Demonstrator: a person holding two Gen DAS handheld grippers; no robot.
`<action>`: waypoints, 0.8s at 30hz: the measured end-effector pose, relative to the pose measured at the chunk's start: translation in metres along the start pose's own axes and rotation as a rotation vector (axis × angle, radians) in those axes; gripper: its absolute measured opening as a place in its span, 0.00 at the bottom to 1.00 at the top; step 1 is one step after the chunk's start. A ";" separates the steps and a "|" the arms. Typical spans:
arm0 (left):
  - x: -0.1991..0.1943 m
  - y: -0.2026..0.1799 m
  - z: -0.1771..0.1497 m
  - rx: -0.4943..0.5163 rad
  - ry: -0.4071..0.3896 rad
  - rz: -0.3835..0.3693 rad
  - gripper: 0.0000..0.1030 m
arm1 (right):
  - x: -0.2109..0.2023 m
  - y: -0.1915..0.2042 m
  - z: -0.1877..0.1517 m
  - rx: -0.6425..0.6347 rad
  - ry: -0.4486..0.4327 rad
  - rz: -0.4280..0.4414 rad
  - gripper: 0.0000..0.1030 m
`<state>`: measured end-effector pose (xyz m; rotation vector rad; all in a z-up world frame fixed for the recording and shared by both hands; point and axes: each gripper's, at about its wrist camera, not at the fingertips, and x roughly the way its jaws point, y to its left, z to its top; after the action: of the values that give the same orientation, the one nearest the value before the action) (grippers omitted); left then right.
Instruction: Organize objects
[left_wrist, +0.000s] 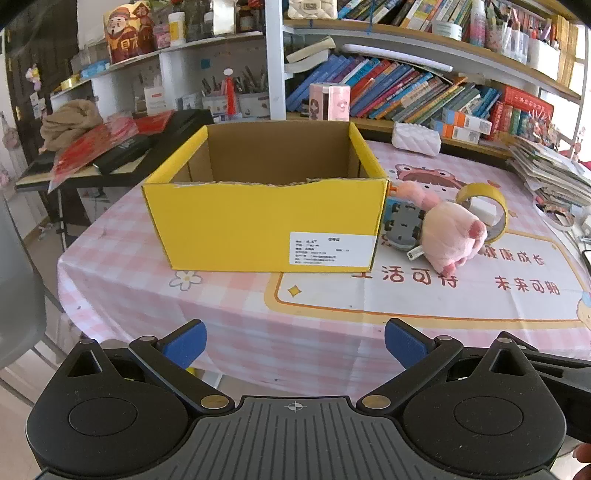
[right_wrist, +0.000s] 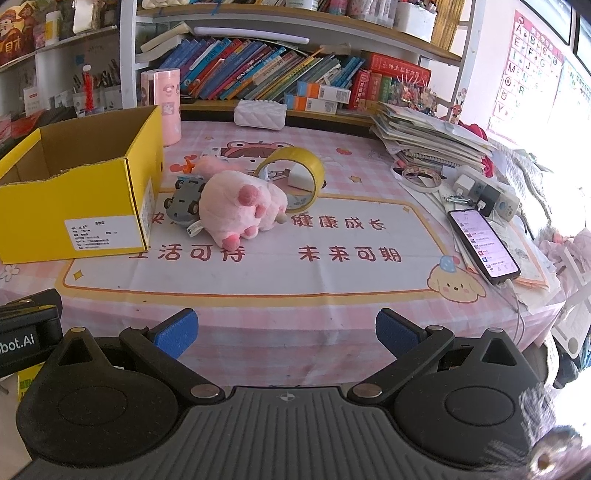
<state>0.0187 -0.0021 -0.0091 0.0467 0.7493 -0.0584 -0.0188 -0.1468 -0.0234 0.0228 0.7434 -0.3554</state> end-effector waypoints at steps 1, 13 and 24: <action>0.000 -0.001 0.000 0.002 0.002 -0.002 1.00 | 0.001 -0.001 0.000 0.000 0.002 -0.001 1.00; 0.002 -0.007 -0.003 0.011 0.012 -0.037 1.00 | 0.004 -0.009 0.000 -0.014 0.012 -0.015 1.00; 0.009 -0.012 0.001 0.017 0.011 -0.052 1.00 | 0.007 -0.011 0.003 -0.019 0.006 -0.021 1.00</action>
<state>0.0246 -0.0140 -0.0146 0.0435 0.7607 -0.1142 -0.0160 -0.1595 -0.0249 -0.0015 0.7538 -0.3687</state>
